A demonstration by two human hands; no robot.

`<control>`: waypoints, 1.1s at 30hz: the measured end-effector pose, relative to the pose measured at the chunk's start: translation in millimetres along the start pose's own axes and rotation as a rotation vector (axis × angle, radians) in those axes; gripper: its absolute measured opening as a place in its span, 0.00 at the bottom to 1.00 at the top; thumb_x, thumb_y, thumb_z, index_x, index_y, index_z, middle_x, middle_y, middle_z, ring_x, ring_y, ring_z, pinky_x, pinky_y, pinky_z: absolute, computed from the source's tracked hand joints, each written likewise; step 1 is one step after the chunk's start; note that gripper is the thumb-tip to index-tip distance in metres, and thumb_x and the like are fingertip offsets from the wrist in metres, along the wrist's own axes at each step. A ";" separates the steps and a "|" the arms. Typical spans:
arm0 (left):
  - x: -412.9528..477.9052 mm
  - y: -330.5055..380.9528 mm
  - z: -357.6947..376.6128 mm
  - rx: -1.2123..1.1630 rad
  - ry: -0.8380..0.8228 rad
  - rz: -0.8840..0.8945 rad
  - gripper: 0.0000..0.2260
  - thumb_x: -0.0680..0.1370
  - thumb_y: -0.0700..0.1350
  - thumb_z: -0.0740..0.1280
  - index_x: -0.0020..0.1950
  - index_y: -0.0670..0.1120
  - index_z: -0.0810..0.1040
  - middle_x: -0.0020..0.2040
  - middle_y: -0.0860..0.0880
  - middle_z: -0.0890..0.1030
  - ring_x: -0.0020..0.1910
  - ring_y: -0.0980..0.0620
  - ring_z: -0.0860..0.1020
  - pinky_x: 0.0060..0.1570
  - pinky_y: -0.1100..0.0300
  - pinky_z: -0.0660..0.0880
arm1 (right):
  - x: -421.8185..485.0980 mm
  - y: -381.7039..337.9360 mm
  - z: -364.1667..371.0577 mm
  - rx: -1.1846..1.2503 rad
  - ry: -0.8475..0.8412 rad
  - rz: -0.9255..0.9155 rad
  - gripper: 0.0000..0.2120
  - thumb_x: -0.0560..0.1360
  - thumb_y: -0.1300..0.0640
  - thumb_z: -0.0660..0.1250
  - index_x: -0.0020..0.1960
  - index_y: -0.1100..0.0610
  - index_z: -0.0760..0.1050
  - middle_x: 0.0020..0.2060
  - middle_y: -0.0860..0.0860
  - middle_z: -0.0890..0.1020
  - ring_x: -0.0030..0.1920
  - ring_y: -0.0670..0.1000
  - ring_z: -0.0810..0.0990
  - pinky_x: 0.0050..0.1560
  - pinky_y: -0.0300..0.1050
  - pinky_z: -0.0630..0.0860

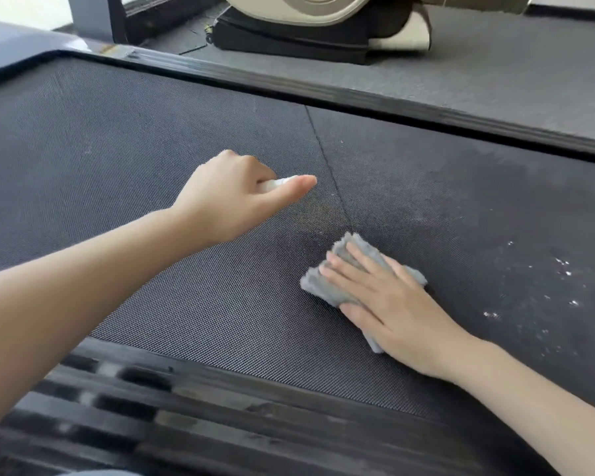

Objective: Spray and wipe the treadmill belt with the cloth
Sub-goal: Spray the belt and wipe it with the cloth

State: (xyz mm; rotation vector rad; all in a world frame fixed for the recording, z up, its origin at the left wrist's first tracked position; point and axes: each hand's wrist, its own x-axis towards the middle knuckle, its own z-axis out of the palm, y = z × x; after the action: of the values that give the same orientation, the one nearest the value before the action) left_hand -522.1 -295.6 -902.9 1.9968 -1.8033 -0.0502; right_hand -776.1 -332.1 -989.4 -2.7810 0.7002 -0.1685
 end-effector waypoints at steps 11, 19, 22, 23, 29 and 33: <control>0.9 -1.9 -0.5 0.029 -0.030 0.015 0.39 0.67 0.75 0.49 0.29 0.37 0.69 0.28 0.40 0.78 0.31 0.42 0.77 0.38 0.46 0.77 | 101.0 39.0 -10.5 -0.174 0.054 0.269 0.24 0.81 0.46 0.43 0.77 0.46 0.50 0.78 0.44 0.48 0.77 0.50 0.40 0.75 0.59 0.44; 5.4 7.0 -9.5 0.039 -0.008 0.029 0.39 0.67 0.75 0.50 0.29 0.38 0.68 0.28 0.39 0.77 0.31 0.42 0.76 0.37 0.47 0.76 | 75.8 26.6 1.0 -0.060 0.103 0.156 0.23 0.82 0.46 0.46 0.76 0.43 0.53 0.76 0.38 0.52 0.76 0.43 0.42 0.75 0.56 0.40; 8.0 6.2 -7.2 0.042 -0.022 0.023 0.40 0.67 0.76 0.49 0.30 0.37 0.70 0.29 0.39 0.77 0.31 0.41 0.76 0.38 0.46 0.76 | 56.7 17.9 -4.1 -0.024 0.037 0.089 0.28 0.78 0.40 0.39 0.76 0.42 0.53 0.75 0.36 0.54 0.75 0.39 0.40 0.75 0.52 0.37; 8.2 6.3 -6.3 0.040 -0.026 0.024 0.40 0.67 0.76 0.49 0.30 0.37 0.70 0.29 0.39 0.78 0.31 0.42 0.77 0.39 0.46 0.77 | 49.2 15.0 -6.1 -0.016 0.020 0.068 0.29 0.77 0.39 0.38 0.76 0.42 0.53 0.75 0.36 0.54 0.75 0.38 0.39 0.75 0.50 0.36; 2.0 3.3 -4.9 0.038 -0.039 0.028 0.39 0.67 0.76 0.49 0.29 0.38 0.69 0.26 0.41 0.76 0.30 0.42 0.76 0.39 0.46 0.77 | -4.0 16.1 -13.9 -0.105 -0.044 0.041 0.26 0.77 0.41 0.38 0.75 0.39 0.49 0.74 0.34 0.50 0.74 0.37 0.38 0.75 0.45 0.38; -1.8 -5.7 -4.9 0.044 -0.058 -0.001 0.40 0.66 0.77 0.48 0.30 0.39 0.71 0.27 0.43 0.77 0.32 0.44 0.77 0.40 0.46 0.77 | -18.6 58.3 -27.4 -0.252 -0.042 0.354 0.33 0.72 0.37 0.26 0.76 0.42 0.43 0.76 0.37 0.44 0.75 0.40 0.36 0.74 0.50 0.39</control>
State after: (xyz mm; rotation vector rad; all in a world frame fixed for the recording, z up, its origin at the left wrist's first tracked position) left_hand -515.5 -292.1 -901.0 2.0462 -1.8552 -0.0703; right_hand -823.4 -378.9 -980.6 -2.8187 1.2626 0.0525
